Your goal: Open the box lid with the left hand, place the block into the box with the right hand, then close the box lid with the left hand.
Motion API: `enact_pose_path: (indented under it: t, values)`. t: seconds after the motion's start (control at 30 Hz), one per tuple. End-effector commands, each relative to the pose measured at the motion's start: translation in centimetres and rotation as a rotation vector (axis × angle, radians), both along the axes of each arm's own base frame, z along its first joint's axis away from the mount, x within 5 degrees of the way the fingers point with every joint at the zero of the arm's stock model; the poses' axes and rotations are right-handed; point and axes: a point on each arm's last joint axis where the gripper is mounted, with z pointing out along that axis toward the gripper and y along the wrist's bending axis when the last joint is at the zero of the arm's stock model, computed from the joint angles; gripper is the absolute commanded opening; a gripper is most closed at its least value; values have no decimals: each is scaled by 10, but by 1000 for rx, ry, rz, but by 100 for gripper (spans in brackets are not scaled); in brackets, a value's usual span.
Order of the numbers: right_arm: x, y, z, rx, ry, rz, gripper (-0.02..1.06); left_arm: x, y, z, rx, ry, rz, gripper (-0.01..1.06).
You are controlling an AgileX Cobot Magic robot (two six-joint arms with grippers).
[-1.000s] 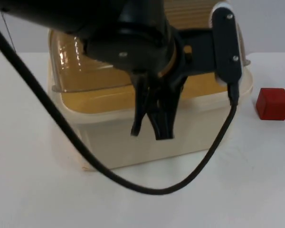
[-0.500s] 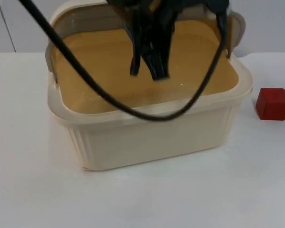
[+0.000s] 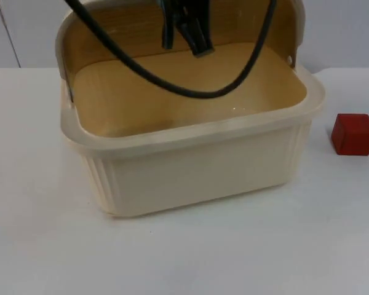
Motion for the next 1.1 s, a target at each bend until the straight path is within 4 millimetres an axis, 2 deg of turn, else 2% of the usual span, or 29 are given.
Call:
enact_pose_path:
  t: [0.0,0.13,0.2,0.3,0.33,0.5,0.53,0.6,0.7,0.73,0.9,0.93,0.97,1.07]
  values:
    - [-1,0,2,-7,-7,2,100,-7,3,24,-109,-7,12,0]
    - [-1,0,2,-6,-9,2,100,-20,8,39,-219,65,39,0]
    - [-1,0,2,-6,-9,2,100,-30,12,53,-287,88,38,0]
    - [-1,0,2,-6,-9,2,100,-41,18,84,-383,7,-7,0]
    - [-1,0,2,-6,-9,2,100,-41,18,84,-383,7,-7,0]
    - [-1,0,2,-6,-7,2,100,-70,36,149,-613,-216,-129,0]
    - [-1,0,2,-6,-7,2,100,-70,36,149,-613,-216,-129,0]
    - [-1,0,2,-6,-7,2,100,-82,46,175,-731,-305,-176,0]
    - [-1,0,1,-6,-5,1,100,-93,76,207,-932,-399,-165,0]
    - [-1,0,1,-6,-5,1,100,-93,76,207,-932,-399,-165,0]
    - [-1,0,1,-6,-5,1,100,-90,151,245,-1123,-523,72,0]
    - [-1,0,1,-6,-5,1,100,-88,168,247,-1137,-544,140,0]
    - [-1,0,1,-6,-5,1,100,-88,168,247,-1137,-544,140,0]
    - [-1,0,1,-6,-7,2,100,-79,212,246,-1149,-584,354,0]
